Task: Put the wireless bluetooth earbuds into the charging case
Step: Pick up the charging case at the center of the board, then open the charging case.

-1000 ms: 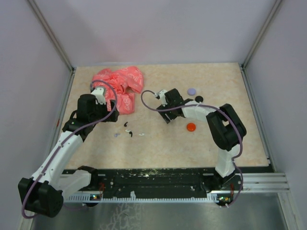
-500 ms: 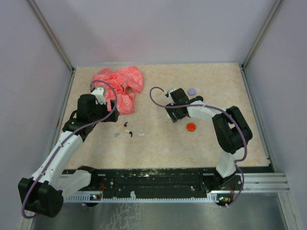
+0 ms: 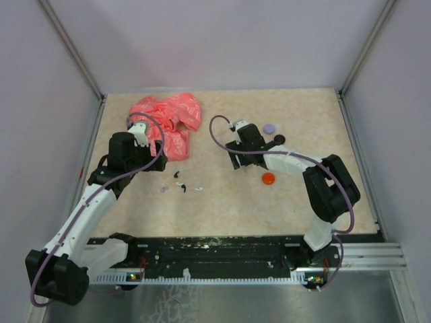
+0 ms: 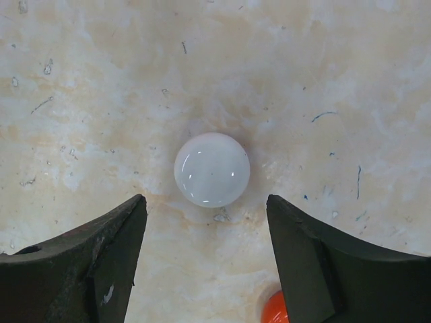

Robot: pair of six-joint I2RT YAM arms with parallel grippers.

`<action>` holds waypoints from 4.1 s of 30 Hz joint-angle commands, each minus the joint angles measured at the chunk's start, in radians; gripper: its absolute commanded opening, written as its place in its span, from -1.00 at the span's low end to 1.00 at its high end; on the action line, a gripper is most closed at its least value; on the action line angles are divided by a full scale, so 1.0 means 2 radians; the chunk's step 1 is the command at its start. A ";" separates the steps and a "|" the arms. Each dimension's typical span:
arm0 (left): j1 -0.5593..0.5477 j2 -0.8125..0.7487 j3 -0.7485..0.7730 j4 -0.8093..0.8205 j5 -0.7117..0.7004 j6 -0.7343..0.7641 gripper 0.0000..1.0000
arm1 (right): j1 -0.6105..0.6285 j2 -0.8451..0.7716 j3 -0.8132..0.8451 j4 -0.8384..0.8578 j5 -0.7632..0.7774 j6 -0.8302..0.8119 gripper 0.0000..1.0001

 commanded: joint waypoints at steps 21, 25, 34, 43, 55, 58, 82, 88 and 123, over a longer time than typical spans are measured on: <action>0.005 -0.002 -0.002 0.018 0.036 -0.008 0.92 | 0.003 0.061 -0.001 0.065 -0.009 -0.008 -0.07; 0.005 -0.003 0.001 0.028 0.086 -0.033 0.92 | 0.012 0.037 -0.013 0.076 -0.010 -0.014 -0.16; 0.005 -0.004 0.010 0.065 0.194 -0.111 0.91 | 0.049 -0.079 -0.074 0.150 -0.012 -0.016 -0.20; -0.002 0.006 -0.006 0.154 0.284 -0.214 0.84 | 0.119 -0.180 -0.132 0.237 0.010 -0.034 -0.24; -0.089 0.035 -0.019 0.234 0.255 -0.275 0.66 | 0.177 -0.257 -0.179 0.330 0.014 -0.057 -0.26; -0.115 0.049 -0.019 0.252 0.239 -0.281 0.58 | 0.182 -0.266 -0.187 0.340 0.014 -0.060 -0.26; -0.154 0.090 -0.003 0.298 0.232 -0.263 -0.68 | 0.191 -0.285 -0.209 0.362 -0.007 -0.074 -0.10; -0.154 0.067 0.012 0.253 0.212 -0.183 -0.92 | 0.157 -0.306 -0.209 0.318 -0.104 -0.074 0.18; -0.172 0.101 0.183 -0.022 0.440 0.157 -0.90 | 0.031 -0.293 -0.183 0.401 -0.466 0.058 0.08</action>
